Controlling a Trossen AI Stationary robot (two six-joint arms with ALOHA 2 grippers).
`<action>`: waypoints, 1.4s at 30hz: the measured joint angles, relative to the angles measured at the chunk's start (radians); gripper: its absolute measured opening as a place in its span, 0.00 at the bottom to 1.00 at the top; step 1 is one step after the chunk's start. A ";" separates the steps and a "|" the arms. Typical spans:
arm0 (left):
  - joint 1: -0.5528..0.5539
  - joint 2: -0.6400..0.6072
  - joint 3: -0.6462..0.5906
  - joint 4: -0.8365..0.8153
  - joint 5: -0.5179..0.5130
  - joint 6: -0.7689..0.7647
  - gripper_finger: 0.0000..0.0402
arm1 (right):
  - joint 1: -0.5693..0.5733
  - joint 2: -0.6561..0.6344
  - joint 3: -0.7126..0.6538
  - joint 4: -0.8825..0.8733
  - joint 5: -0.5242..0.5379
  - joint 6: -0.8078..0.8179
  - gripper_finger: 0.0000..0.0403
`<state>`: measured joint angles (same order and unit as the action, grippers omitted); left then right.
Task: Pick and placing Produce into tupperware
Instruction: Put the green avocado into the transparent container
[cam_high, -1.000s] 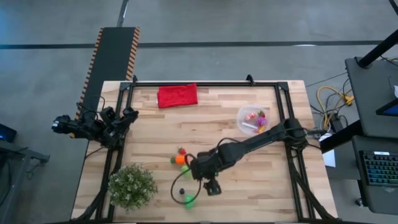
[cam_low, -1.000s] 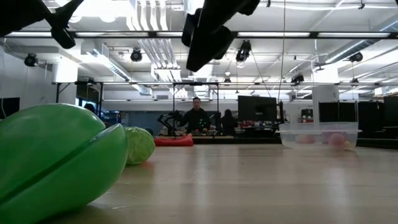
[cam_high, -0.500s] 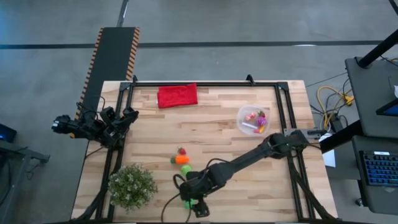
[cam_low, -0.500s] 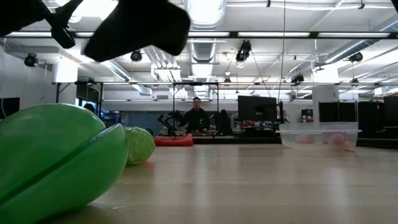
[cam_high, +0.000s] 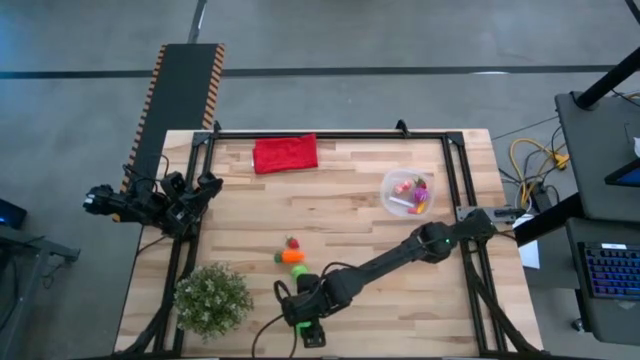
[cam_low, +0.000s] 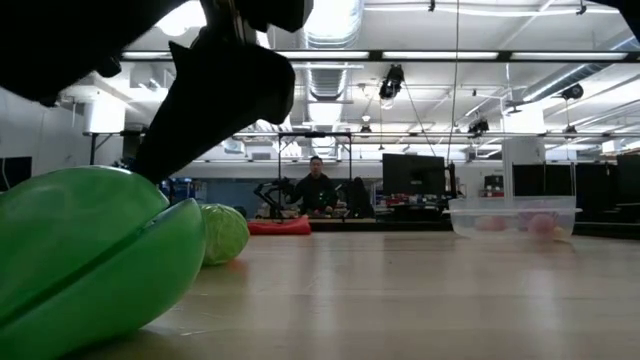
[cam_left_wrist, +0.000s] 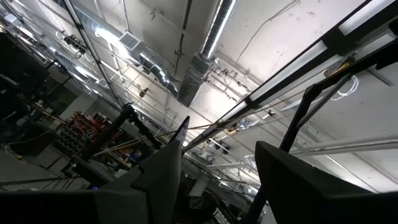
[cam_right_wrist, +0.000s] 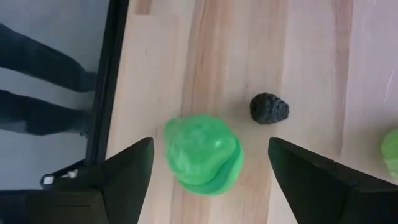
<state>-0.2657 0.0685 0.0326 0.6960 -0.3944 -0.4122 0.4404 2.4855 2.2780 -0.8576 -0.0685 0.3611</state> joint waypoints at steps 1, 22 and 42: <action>0.000 0.000 0.000 0.000 0.000 0.000 0.48 | 0.000 0.000 0.000 0.001 0.001 0.006 0.77; 0.000 0.001 0.000 -0.002 0.000 0.000 0.48 | 0.022 0.003 -0.024 0.078 0.018 0.030 0.81; 0.000 0.001 0.000 -0.002 0.000 0.000 0.48 | 0.052 0.004 -0.119 0.120 0.123 -0.022 0.81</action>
<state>-0.2657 0.0696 0.0326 0.6945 -0.3949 -0.4126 0.4929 2.4899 2.1588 -0.7379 0.0546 0.3396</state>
